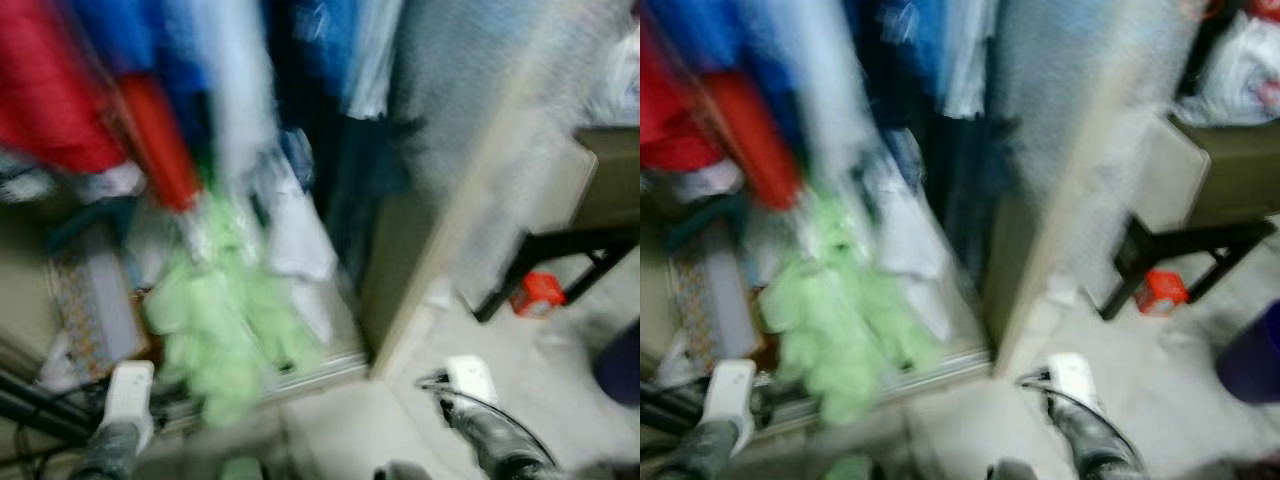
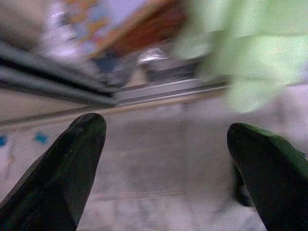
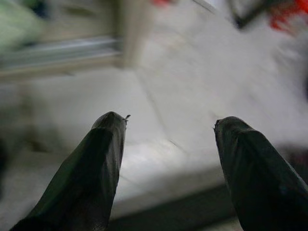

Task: Clean up the room

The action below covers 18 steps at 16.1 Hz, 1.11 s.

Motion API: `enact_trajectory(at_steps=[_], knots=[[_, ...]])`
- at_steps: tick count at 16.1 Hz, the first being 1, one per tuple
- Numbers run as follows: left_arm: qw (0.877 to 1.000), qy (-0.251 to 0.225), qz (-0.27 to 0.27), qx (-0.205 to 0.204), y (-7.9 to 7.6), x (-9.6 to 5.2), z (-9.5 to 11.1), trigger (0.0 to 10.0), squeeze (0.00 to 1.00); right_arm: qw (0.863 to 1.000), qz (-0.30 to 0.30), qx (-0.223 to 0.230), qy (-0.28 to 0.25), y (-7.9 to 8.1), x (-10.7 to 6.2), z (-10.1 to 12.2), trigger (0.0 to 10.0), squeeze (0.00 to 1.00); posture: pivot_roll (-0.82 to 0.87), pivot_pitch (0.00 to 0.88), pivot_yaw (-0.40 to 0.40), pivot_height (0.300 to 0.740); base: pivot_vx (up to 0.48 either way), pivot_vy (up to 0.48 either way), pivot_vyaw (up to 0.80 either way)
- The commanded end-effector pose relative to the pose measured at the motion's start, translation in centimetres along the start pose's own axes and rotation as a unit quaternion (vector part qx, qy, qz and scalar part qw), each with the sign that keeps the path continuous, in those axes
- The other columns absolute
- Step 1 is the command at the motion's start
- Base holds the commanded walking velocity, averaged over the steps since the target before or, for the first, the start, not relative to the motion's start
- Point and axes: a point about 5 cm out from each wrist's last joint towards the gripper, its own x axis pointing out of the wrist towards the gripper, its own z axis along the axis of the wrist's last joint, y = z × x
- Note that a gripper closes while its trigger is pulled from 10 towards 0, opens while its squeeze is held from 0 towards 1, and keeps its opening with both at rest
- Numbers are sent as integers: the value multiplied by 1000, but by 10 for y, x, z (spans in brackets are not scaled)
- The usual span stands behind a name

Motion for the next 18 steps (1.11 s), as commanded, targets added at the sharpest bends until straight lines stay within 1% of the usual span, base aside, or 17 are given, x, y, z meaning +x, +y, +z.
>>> enact_trajectory(at_steps=[1,2,7,11,15,18], knots=[[1000,-1,-4,-2,-3,0,1,10000,0,1000,-10,-8,-3,-10,0,1,10000,0,-71,0,24,740,0,401,769],[1000,-1,-5,-1,-4,0,1,10000,0,1000,-11,-6,-3,-10,0,1,10000,0,-71,0,22,740,0,330,769],[1000,-5,-10,1,-6,0,2,10000,0,1000,-8,-12,-2,-9,0,2,10000,0,-72,0,21,740,0,0,0],[1000,-7,-13,2,-8,0,2,10000,0,1000,-6,-20,-5,-8,2,10,10000,0,-73,0,21,740,0,0,0],[1000,-11,-18,-3,-11,1,5,10000,0,1000,-3,-29,-7,-6,2,13,10000,0,-72,0,20,740,278,0,0],[1000,-12,-23,-3,-14,1,7,10000,0,999,-1,-33,-2,-3,1,5,10000,0,-73,0,20,740,316,0,0]])
